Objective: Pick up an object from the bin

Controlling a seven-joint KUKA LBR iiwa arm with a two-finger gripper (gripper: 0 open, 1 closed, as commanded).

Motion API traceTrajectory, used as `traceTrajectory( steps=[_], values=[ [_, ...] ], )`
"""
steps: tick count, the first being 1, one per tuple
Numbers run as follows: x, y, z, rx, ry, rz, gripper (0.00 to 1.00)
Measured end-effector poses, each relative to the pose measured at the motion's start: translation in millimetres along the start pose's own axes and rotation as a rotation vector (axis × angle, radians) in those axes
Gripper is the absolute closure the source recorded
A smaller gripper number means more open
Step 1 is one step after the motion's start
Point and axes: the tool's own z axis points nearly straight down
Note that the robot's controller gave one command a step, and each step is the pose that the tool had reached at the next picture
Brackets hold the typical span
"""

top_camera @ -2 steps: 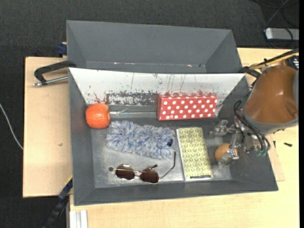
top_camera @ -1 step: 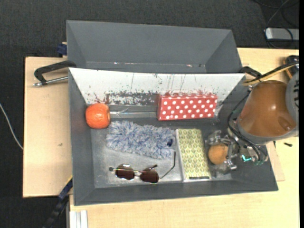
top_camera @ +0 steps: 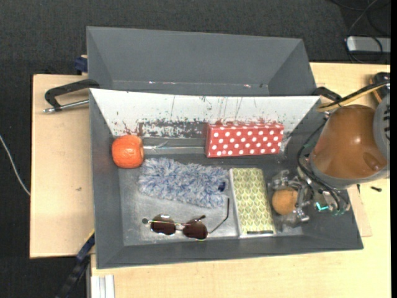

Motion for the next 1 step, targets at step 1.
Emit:
traceTrajectory(
  steps=[1],
  values=[
    [-23.5,-30.3,-3.1,-0.001,0.0,-0.147,1.0]
  ],
)
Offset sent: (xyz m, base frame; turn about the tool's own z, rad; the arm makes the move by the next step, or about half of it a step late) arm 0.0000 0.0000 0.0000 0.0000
